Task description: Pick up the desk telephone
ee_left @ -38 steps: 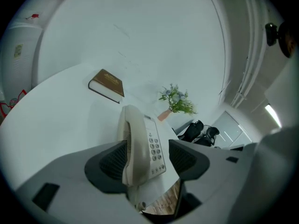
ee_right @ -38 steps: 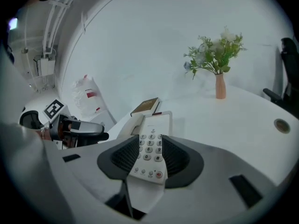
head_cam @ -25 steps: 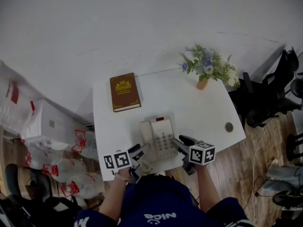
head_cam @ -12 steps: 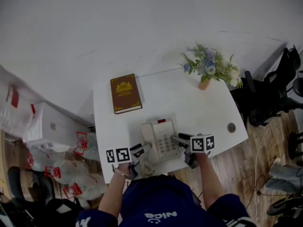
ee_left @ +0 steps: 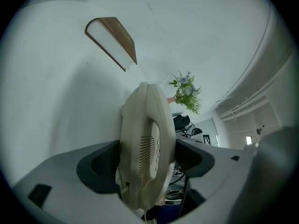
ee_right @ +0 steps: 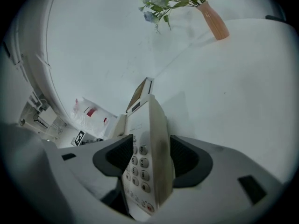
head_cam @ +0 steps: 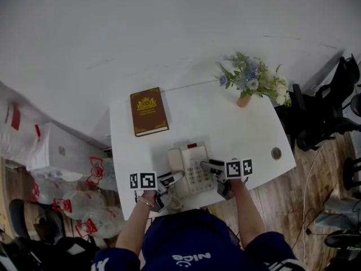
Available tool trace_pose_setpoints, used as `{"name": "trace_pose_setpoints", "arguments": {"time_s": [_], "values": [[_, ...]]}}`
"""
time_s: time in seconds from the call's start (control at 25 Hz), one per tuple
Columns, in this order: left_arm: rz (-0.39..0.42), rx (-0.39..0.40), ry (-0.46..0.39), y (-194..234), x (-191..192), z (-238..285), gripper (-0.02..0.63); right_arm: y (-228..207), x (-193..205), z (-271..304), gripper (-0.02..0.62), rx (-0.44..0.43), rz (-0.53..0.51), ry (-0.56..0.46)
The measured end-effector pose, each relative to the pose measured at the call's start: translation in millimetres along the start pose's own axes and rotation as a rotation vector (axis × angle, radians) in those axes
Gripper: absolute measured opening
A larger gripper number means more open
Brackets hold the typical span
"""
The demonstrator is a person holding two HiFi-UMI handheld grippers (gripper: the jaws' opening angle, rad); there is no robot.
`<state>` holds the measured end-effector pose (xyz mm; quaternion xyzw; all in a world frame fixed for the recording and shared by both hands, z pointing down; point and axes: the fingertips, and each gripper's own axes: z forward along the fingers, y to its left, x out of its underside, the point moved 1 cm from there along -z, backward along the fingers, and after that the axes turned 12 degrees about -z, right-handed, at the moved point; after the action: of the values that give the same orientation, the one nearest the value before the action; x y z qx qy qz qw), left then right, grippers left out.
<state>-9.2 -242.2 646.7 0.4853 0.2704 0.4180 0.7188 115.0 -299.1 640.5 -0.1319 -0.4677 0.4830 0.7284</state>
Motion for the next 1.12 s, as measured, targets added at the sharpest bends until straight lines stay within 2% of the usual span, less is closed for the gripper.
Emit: {"name": "trace_pose_setpoints", "arguments": {"time_s": [0.24,0.4,0.64,1.12], "values": [[-0.01,0.033,0.002,0,1,3,0.365,-5,5,8,0.247,-0.01,0.042,0.019],[-0.013,0.062,0.01,1,1,4,0.37,-7,6,10,0.247,-0.048,0.103,0.012],[-0.005,0.06,0.016,2,0,4,0.377,-7,8,12,0.247,-0.078,0.143,0.023],[-0.004,0.043,0.003,3,-1,1,0.377,-3,12,9,0.245,-0.036,0.143,-0.026]]}}
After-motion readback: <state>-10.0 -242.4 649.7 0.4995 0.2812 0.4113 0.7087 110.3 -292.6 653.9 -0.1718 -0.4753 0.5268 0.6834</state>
